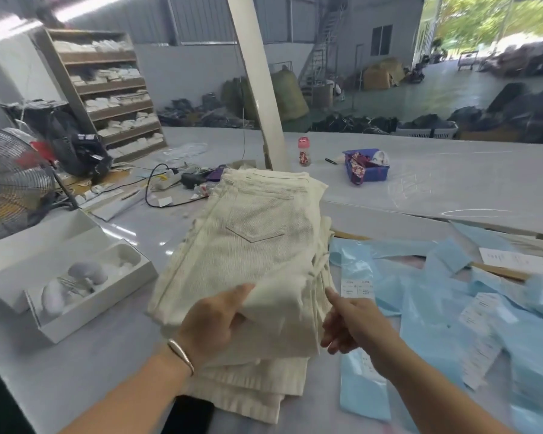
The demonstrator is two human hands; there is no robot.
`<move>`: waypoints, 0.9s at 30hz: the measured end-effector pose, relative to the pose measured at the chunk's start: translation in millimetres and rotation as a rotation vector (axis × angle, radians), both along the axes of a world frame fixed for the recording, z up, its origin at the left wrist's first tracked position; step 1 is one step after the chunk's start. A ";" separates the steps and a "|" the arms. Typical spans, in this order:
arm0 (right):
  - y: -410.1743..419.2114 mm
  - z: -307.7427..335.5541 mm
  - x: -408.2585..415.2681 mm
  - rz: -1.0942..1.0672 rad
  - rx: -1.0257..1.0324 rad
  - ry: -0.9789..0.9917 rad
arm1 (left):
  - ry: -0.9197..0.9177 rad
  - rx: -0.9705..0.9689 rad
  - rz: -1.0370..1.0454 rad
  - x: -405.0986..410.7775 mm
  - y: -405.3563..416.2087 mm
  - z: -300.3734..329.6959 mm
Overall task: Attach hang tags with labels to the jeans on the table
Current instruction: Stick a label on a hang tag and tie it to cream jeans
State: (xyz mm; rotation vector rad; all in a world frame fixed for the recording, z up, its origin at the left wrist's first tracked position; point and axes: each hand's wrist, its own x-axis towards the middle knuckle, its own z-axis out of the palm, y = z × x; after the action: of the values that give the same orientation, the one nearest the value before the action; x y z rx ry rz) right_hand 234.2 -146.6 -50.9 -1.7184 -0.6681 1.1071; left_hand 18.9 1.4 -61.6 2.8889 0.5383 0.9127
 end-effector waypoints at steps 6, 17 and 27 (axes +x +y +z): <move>12.7 24.5 -8.4 0.214 0.207 0.463 | 0.007 -0.052 0.005 1.5 11.9 26.2; 16.9 50.0 -31.9 0.024 0.172 0.170 | 0.176 -0.159 -0.012 1.3 1.7 3.0; -6.7 39.2 -47.2 0.194 0.500 0.505 | 0.009 -0.067 0.152 41.7 -50.9 86.9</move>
State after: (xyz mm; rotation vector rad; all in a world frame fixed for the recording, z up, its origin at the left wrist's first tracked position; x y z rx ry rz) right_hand 187.0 -153.3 -11.7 -0.9166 -0.7183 1.3105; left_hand 60.6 -49.5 25.3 2.8250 0.7833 0.8821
